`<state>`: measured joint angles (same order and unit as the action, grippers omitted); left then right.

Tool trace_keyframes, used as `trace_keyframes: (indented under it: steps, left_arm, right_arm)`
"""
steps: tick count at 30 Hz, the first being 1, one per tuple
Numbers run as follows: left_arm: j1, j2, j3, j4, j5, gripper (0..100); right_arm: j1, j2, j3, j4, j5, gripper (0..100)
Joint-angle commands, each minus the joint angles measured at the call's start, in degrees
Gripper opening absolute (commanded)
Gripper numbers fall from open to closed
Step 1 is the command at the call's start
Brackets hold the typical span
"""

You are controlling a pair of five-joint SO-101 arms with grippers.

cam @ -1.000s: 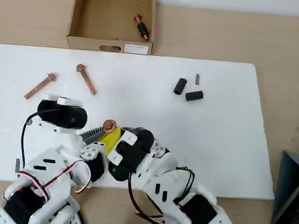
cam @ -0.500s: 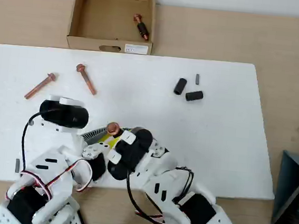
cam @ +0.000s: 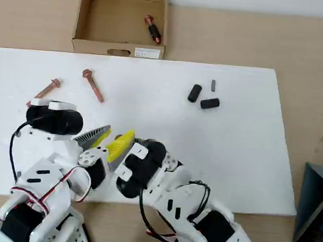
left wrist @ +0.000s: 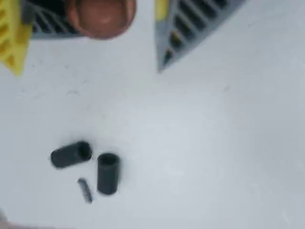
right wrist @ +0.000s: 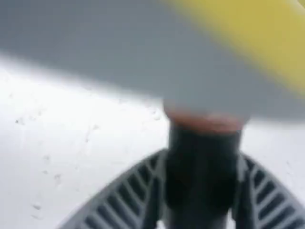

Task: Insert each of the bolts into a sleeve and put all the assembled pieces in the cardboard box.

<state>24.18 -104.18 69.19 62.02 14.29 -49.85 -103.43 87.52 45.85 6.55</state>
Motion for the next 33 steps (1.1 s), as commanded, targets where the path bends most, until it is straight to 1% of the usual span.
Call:
trace_keyframes:
  steps: [1,3,5,7,8,10,14,16,19,21,26,30,33]
  left_arm:
    - [-0.8,-0.1,-5.5,0.2,-0.4,19]
    - [-0.9,-0.1,-7.4,0.3,-0.5,16]
    - [-0.9,-0.1,-9.7,1.5,-1.6,8]
    - [-1.0,-0.2,-10.9,2.3,-4.2,0]
    - [-2.2,-0.3,-11.1,3.0,-5.5,1]
    - [-7.0,-0.3,-10.9,4.2,-6.7,1]
    - [-19.9,-0.3,-6.6,4.5,-9.1,0]
    - [-25.5,-0.3,-2.5,4.5,-11.7,0]
    - [-31.6,-0.3,4.4,4.5,-14.4,0]
    - [-34.3,-0.3,8.9,4.5,-15.2,0]
    - [-36.4,-0.3,17.0,4.4,-15.6,0]
    - [-36.1,-0.3,20.6,4.5,-16.2,0]
    - [-36.0,-0.3,21.3,4.5,-16.7,0]
  right_arm:
    - [-0.3,-9.4,-2.5,-0.5,0.5,0.9]
    - [-0.2,-9.4,-2.7,-0.4,0.5,0.9]
    - [0.3,-9.4,-2.8,-0.4,0.4,0.9]
    - [1.9,-9.4,-2.8,-0.4,0.4,0.9]
    - [3.0,-9.4,-2.8,-0.4,0.4,0.9]
    - [5.5,-9.4,-2.9,-0.4,0.2,0.9]
    - [9.5,-8.2,-3.3,-0.3,-0.4,0.9]
    - [12.5,-6.8,-4.1,-0.2,-3.9,0.9]
    - [17.2,-2.7,-7.3,2.5,-7.6,0.9]
    - [19.0,1.3,-10.9,3.4,-9.5,0.9]
    - [19.6,16.0,-23.7,3.3,-11.3,0.9]
    - [19.6,30.0,-35.0,3.0,-11.3,0.9]
    - [19.6,41.5,-43.7,0.5,-11.3,0.9]
